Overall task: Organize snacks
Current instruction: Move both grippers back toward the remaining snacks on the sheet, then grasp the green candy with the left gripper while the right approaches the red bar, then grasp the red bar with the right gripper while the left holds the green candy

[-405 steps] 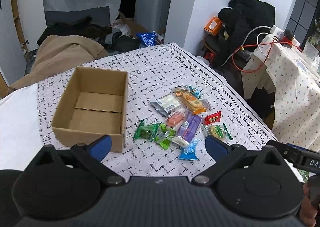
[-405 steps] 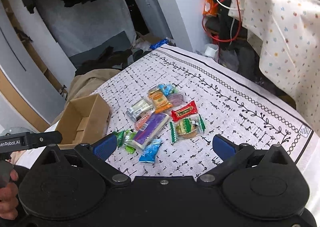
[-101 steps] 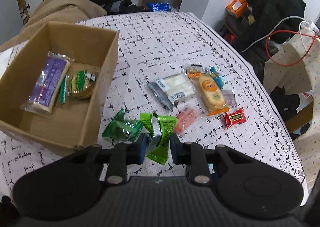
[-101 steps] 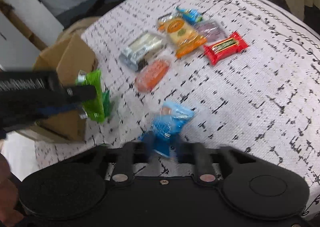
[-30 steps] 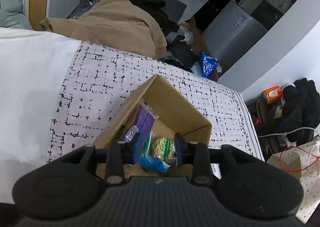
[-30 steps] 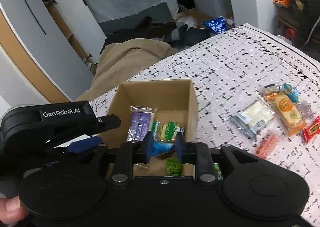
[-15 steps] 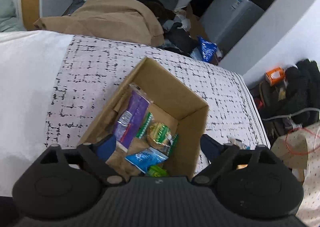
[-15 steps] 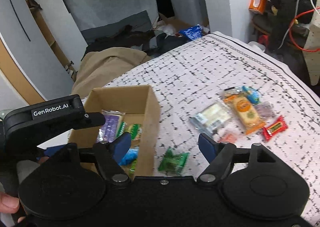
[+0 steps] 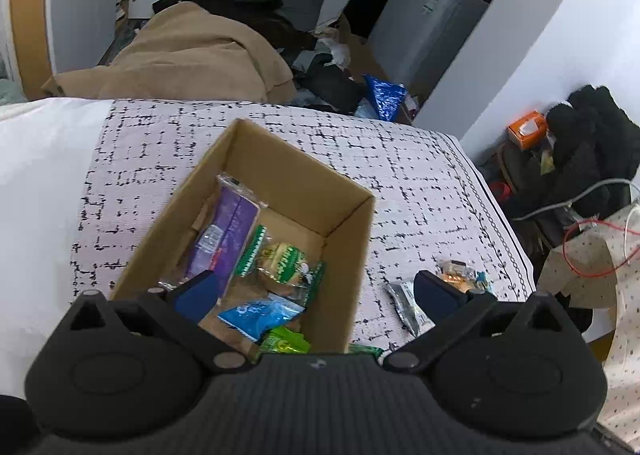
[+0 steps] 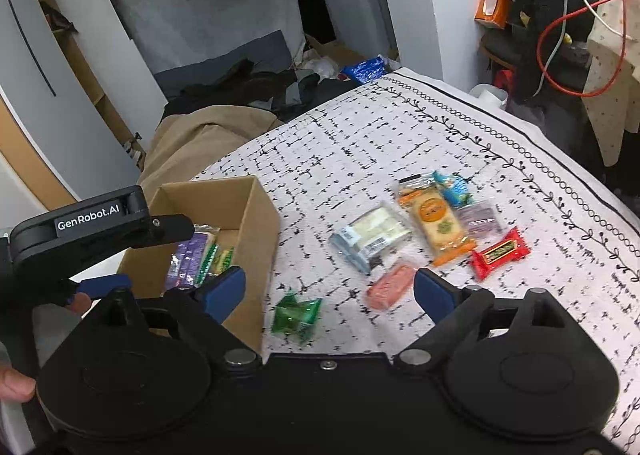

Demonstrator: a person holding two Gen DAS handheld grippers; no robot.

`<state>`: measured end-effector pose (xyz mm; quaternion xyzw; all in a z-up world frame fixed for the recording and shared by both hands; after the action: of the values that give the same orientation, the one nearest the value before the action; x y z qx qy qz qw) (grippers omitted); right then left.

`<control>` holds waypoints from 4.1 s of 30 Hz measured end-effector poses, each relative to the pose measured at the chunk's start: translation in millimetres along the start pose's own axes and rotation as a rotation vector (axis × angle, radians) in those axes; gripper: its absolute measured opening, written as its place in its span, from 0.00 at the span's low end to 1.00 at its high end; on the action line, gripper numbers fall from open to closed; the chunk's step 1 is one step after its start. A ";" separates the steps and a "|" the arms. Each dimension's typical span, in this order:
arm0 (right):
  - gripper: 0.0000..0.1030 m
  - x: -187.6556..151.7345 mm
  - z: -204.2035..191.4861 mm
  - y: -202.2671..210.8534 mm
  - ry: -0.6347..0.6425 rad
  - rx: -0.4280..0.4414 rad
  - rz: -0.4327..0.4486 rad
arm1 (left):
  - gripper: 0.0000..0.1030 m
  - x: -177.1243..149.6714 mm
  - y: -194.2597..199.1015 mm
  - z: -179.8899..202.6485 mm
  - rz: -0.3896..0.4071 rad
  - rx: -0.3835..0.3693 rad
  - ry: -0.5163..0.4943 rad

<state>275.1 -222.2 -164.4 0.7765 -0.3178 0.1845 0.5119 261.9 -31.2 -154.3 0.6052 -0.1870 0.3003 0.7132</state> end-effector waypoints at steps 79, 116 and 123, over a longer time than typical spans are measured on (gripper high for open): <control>0.54 3.7 179.5 -90.0 -0.389 0.232 -0.121 | 0.55 -99.8 -118.6 120.1 -0.142 0.558 -0.587; 0.38 39.5 186.5 -118.8 -0.317 -0.072 0.077 | 0.32 -81.8 -99.2 129.8 -0.076 0.376 -0.460; 0.27 33.7 189.6 -111.4 -0.250 -0.135 0.076 | 0.32 -77.9 -98.4 132.7 -0.074 0.362 -0.444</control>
<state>368.4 -374.9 -296.7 0.7447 -0.4199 0.0839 0.5119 280.8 -185.0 -251.2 0.7801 -0.2594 0.1627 0.5456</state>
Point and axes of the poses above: each gripper's, at about its wrist camera, not at the fingertips, and y roughly against the way its jaws point, z to its right, x to its top, the point moved 8 cm from there along -y, roughly the way its jaws point, and after that the axes turned 12 degrees about -y, right-handed, at the moved point
